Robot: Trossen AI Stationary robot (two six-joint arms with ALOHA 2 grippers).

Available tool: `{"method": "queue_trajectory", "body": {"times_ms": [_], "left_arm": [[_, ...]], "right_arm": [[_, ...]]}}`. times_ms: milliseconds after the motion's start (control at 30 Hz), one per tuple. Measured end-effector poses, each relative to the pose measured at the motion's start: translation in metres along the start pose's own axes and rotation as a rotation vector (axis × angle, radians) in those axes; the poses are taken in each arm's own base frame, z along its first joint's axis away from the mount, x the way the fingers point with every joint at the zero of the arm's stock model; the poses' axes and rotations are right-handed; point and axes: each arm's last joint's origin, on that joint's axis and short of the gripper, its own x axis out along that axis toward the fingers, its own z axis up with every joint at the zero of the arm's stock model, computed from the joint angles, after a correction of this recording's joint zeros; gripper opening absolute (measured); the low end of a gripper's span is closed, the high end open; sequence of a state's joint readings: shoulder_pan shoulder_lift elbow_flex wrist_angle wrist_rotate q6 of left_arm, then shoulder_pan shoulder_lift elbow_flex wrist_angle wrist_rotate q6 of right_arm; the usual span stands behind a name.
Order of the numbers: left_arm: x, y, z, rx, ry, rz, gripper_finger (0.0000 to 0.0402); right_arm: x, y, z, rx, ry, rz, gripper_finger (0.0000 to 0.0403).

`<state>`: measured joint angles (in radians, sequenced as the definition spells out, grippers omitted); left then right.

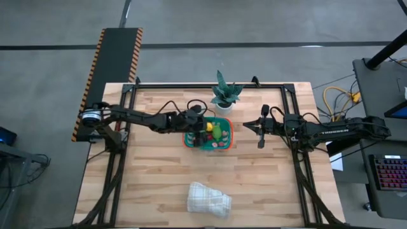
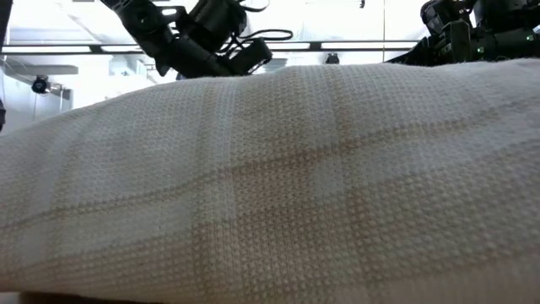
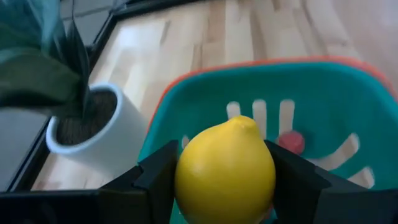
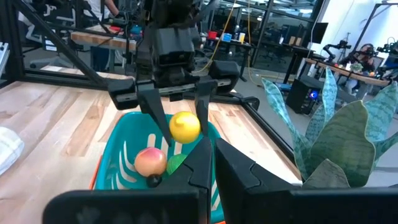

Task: Build produce basket
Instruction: Put the yellow lemon into the blue basket

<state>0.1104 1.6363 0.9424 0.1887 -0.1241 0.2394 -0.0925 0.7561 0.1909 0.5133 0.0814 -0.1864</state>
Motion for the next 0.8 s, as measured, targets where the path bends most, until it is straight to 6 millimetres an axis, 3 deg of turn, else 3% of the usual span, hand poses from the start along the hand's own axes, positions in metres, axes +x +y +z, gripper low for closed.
{"method": "queue_trajectory", "body": {"times_ms": [600,800], "left_arm": [[-0.001,0.002,-0.017,-0.001,0.185,0.065,0.0187],[-0.002,0.002,-0.021,0.010,0.232,0.080,0.0211]], "right_arm": [[0.000,0.000,0.000,-0.005,0.000,0.000,0.0009],[0.000,0.000,0.000,-0.008,0.000,0.000,0.0009]]}}
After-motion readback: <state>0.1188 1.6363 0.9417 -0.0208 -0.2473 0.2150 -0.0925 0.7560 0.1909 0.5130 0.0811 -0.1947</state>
